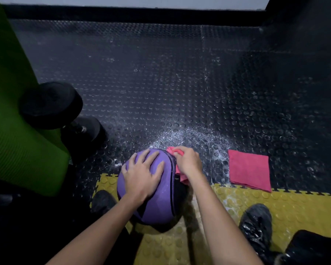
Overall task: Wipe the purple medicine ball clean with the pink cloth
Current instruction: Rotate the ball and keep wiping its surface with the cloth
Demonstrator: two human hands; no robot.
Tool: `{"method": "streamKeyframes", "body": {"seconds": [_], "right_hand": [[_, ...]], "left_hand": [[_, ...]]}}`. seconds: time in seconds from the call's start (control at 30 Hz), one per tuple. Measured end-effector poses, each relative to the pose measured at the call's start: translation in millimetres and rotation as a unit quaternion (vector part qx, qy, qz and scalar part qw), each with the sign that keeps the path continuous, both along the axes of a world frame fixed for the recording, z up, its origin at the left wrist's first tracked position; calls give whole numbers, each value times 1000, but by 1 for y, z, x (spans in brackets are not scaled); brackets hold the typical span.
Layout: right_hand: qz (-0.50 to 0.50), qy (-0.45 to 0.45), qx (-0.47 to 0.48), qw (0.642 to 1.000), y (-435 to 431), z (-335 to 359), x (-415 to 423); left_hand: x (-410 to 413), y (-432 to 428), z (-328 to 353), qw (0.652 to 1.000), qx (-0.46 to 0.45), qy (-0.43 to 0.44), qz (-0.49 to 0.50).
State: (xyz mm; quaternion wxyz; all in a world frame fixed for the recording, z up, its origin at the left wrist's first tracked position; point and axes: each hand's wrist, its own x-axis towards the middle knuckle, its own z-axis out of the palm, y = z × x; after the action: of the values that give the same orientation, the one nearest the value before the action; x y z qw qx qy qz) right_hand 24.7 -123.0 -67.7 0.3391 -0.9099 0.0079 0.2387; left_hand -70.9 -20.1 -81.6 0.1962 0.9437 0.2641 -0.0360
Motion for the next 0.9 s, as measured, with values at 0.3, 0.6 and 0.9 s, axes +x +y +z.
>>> {"method": "streamKeyframes", "body": {"seconds": [0.3, 0.6, 0.9], "right_hand": [[35, -132, -15, 991, 5, 3, -44], [40, -207, -37, 977, 5, -11, -51], [-212, -26, 185, 959, -15, -56, -95]], "left_hand": [[0, 16, -1, 1000, -5, -17, -22], [3, 27, -3, 997, -39, -32, -52], [-2, 48, -5, 996, -42, -80, 12]]}}
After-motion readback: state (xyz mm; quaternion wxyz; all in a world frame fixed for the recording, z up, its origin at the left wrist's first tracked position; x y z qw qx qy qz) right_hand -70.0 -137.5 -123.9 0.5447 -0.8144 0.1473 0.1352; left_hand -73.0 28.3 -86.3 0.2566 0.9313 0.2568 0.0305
